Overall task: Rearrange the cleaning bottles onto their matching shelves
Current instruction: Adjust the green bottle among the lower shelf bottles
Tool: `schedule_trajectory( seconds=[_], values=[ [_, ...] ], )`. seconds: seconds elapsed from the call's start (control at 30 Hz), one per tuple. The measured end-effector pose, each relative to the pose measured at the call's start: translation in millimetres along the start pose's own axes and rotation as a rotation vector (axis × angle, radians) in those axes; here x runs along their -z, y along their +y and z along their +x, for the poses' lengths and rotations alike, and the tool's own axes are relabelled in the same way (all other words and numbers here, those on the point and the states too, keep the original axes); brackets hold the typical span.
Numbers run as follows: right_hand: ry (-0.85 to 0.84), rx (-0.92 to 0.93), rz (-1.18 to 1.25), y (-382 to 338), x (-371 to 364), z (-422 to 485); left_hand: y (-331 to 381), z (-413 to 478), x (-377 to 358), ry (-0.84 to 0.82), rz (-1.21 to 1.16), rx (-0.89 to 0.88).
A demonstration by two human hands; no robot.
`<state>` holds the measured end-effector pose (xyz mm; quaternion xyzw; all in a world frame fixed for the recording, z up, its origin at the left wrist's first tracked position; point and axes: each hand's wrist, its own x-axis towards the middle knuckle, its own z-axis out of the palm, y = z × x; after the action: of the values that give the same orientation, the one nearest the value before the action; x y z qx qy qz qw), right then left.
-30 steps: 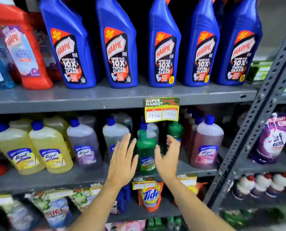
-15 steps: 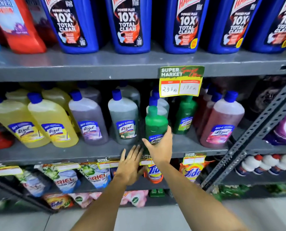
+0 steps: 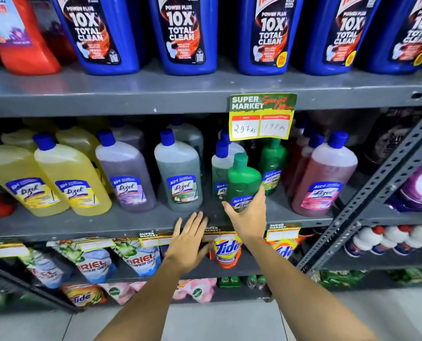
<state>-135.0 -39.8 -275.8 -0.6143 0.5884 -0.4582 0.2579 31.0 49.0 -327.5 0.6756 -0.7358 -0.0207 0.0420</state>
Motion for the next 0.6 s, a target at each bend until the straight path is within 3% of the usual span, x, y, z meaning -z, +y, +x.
schedule_trajectory(
  seconds=[0.33,0.6],
  values=[
    [0.052,-0.039,0.02,31.9,47.4,36.3,2.6,-0.5,2.2,0.001,-0.049,0.013],
    [0.098,-0.119,0.071,32.3,35.5,33.5,3.2,-0.7,2.1,-0.016,-0.027,0.014]
  ],
)
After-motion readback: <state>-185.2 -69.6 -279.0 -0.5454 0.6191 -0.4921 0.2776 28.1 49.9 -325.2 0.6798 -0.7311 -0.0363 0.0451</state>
